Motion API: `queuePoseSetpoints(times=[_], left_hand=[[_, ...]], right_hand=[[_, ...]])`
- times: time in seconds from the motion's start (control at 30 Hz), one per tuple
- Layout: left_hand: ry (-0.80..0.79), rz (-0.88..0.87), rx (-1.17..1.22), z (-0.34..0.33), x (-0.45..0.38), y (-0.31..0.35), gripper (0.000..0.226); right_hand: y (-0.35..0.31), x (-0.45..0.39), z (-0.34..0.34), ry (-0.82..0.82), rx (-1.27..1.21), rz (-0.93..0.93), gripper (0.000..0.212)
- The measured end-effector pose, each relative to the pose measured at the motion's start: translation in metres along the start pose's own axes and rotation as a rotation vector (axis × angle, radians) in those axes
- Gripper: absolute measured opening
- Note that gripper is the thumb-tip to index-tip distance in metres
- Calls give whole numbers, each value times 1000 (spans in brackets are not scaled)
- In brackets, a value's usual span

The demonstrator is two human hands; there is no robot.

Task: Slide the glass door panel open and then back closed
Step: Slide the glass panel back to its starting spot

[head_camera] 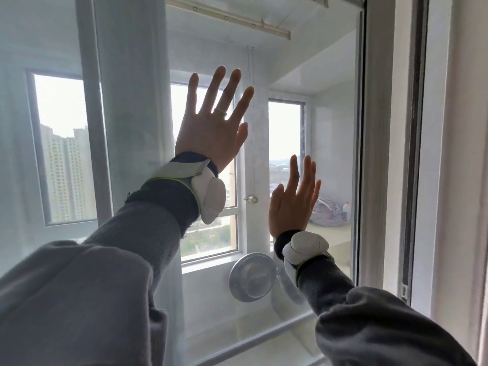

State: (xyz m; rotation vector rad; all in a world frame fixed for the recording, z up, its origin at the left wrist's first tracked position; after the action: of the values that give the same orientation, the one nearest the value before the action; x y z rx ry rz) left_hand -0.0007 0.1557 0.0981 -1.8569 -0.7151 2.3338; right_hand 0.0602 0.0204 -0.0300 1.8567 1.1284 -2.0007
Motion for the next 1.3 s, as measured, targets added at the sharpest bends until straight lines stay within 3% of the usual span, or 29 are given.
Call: queuePoseSetpoints(times=[0.63, 1.3], left_hand=[[-1, -16, 22, -13, -31, 64, 61], [26, -18, 12, -25, -62, 125, 62]], right_hand=[[64, -30, 13, 5, -1, -15, 77], [130, -58, 25, 47, 13, 11, 71]])
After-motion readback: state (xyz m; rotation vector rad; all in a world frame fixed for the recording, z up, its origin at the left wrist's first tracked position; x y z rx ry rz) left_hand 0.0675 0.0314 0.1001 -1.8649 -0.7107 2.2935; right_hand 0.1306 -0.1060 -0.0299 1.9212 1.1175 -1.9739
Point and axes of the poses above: each hand's wrist, its own x-axis away from the middle knuckle, its own z-axis out of the back of the hand, y = z × x, the point moved 10 cm from there along -x, towards the middle knuckle, and after that the axes turned 4 degrees about -x, right-handed, at the moved point
